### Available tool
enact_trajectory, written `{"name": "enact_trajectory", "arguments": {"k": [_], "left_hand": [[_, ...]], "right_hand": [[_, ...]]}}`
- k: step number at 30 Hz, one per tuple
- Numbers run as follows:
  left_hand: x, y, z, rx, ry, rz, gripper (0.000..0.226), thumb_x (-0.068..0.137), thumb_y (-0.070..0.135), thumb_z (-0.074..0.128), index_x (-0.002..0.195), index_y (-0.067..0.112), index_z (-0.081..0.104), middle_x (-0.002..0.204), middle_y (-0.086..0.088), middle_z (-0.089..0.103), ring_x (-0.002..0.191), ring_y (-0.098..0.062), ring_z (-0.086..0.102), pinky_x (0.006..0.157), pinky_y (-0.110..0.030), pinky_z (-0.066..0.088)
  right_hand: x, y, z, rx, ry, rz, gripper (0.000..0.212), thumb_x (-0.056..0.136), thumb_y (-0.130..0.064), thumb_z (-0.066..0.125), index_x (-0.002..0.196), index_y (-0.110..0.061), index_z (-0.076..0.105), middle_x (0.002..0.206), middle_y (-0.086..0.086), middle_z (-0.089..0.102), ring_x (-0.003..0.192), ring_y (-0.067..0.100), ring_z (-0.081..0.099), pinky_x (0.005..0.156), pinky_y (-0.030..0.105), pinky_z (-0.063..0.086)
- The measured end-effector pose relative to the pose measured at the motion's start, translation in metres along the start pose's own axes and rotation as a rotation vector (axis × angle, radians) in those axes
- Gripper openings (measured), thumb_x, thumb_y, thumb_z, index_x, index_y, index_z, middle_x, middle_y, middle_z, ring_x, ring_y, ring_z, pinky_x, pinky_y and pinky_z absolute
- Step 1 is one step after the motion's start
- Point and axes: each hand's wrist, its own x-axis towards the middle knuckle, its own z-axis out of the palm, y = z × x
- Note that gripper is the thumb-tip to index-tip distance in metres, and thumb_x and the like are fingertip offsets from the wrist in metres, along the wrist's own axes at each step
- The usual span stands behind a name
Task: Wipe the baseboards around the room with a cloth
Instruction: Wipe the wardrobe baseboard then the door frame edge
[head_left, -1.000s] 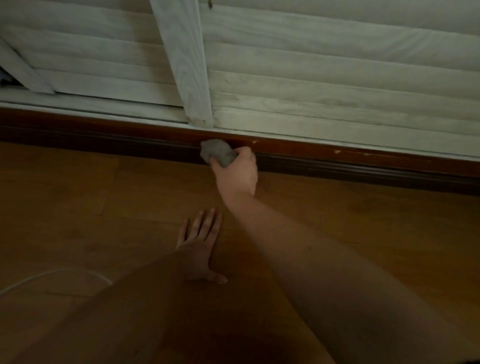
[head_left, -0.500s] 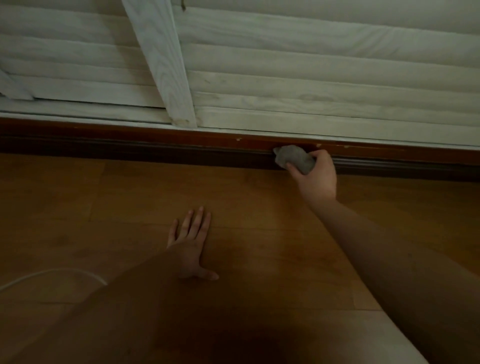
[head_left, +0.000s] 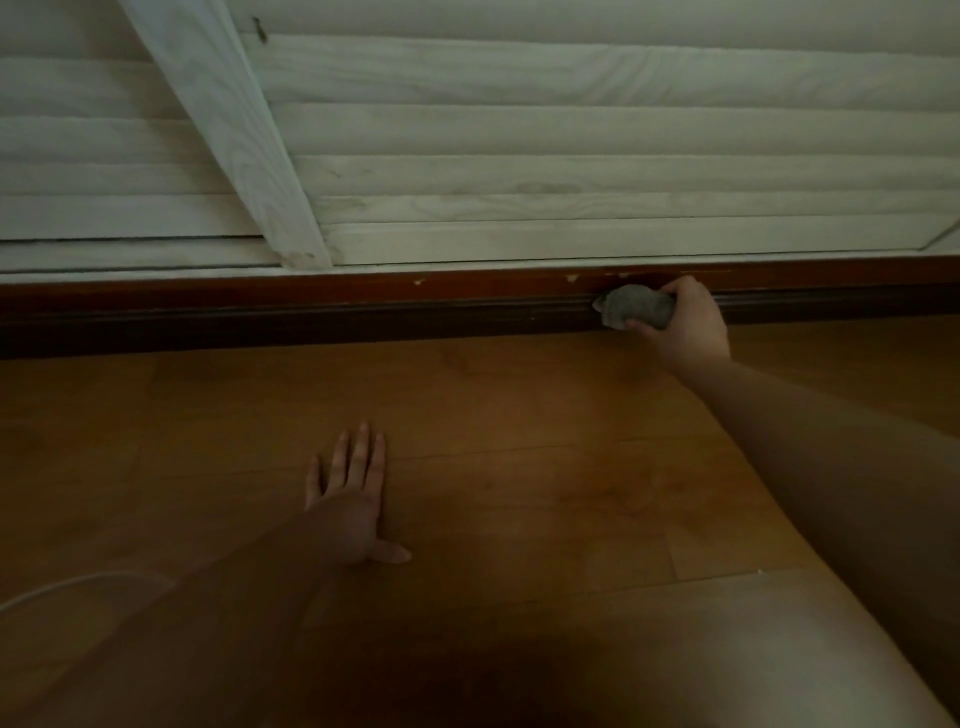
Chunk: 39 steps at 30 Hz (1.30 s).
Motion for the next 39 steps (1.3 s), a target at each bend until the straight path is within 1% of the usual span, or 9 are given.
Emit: {"name": "enact_trajectory", "arguments": {"k": [5, 10, 14, 21, 24, 27, 31, 36, 39], "left_hand": [[-0.008, 0.02, -0.007, 0.084, 0.051, 0.066, 0.141, 0.07, 0.065, 0.077, 0.151, 0.024, -0.031, 0.155, -0.009, -0.042, 0.149, -0.03, -0.026, 0.121, -0.055, -0.003], [0.001, 0.04, -0.029, 0.127, 0.073, 0.227, 0.121, 0.083, 0.072, 0.058, 0.149, 0.028, -0.034, 0.155, -0.003, -0.043, 0.149, -0.023, -0.027, 0.12, -0.052, -0.004], [0.019, 0.076, -0.044, 0.08, 0.062, 0.281, 0.113, 0.086, 0.071, 0.054, 0.15, 0.035, -0.031, 0.154, -0.003, -0.044, 0.148, -0.022, -0.029, 0.121, -0.05, -0.005], [0.035, 0.122, -0.05, 0.111, 0.056, 0.318, 0.112, 0.086, 0.073, 0.053, 0.149, 0.038, -0.032, 0.153, 0.001, -0.046, 0.148, -0.019, -0.029, 0.122, -0.05, -0.008], [0.043, 0.133, -0.048, 0.114, 0.111, 0.316, 0.111, 0.086, 0.075, 0.05, 0.147, 0.039, -0.035, 0.151, 0.003, -0.048, 0.147, -0.018, -0.029, 0.121, -0.054, -0.008], [0.049, 0.151, -0.048, 0.14, 0.152, 0.371, 0.118, 0.082, 0.077, 0.054, 0.145, 0.038, -0.038, 0.15, 0.003, -0.05, 0.147, -0.017, -0.029, 0.121, -0.053, -0.009], [0.063, 0.2, -0.063, 0.143, 0.169, 0.456, 0.142, 0.063, 0.086, 0.064, 0.144, 0.035, -0.041, 0.15, 0.003, -0.05, 0.146, -0.016, -0.031, 0.121, -0.051, -0.012], [0.097, 0.263, -0.072, 0.15, 0.079, 0.37, 0.158, 0.049, 0.093, 0.065, 0.145, 0.024, -0.041, 0.152, -0.001, -0.047, 0.144, -0.019, -0.036, 0.12, -0.05, -0.016], [0.111, 0.27, -0.071, 0.211, 0.037, 0.325, 0.16, 0.045, 0.096, 0.062, 0.142, 0.024, -0.044, 0.142, 0.001, -0.055, 0.14, -0.02, -0.042, 0.118, -0.053, -0.017]], "right_hand": [[-0.001, 0.028, -0.024, -0.011, 0.06, 0.218, 0.057, 0.082, -0.029, 0.078, 0.125, -0.007, 0.048, 0.127, 0.016, 0.051, 0.119, 0.035, 0.051, 0.097, 0.045, 0.045], [-0.032, 0.047, -0.024, 0.032, -0.044, 0.203, 0.053, 0.08, -0.032, 0.079, 0.119, -0.013, 0.049, 0.121, 0.012, 0.054, 0.108, 0.031, 0.056, 0.09, 0.045, 0.05], [-0.067, 0.056, -0.009, 0.034, -0.106, 0.199, 0.051, 0.081, -0.036, 0.079, 0.115, -0.013, 0.049, 0.116, 0.011, 0.055, 0.105, 0.031, 0.056, 0.091, 0.049, 0.05], [-0.122, 0.091, -0.003, 0.048, -0.126, 0.318, 0.053, 0.08, -0.041, 0.079, 0.117, -0.016, 0.05, 0.11, 0.004, 0.05, 0.104, 0.026, 0.053, 0.085, 0.037, 0.045], [-0.148, 0.118, -0.006, 0.091, -0.004, 0.405, 0.049, 0.081, -0.041, 0.077, 0.114, -0.016, 0.05, 0.109, 0.004, 0.05, 0.104, 0.028, 0.053, 0.08, 0.034, 0.042], [-0.173, 0.139, -0.01, 0.115, 0.138, 0.426, 0.046, 0.084, -0.038, 0.075, 0.114, -0.016, 0.049, 0.109, 0.0, 0.047, 0.106, 0.026, 0.052, 0.082, 0.035, 0.043], [-0.18, 0.159, -0.01, 0.151, 0.162, 0.41, 0.049, 0.083, -0.042, 0.075, 0.117, -0.017, 0.05, 0.11, -0.003, 0.048, 0.107, 0.024, 0.052, 0.089, 0.04, 0.048], [-0.142, 0.175, -0.008, 0.187, 0.235, 0.326, 0.051, 0.085, -0.043, 0.072, 0.122, -0.015, 0.049, 0.114, -0.001, 0.048, 0.11, 0.023, 0.05, 0.094, 0.038, 0.046], [-0.114, 0.195, 0.001, 0.135, 0.177, 0.252, 0.054, 0.087, -0.046, 0.068, 0.126, -0.013, 0.051, 0.118, 0.008, 0.052, 0.111, 0.028, 0.051, 0.097, 0.04, 0.044]]}}
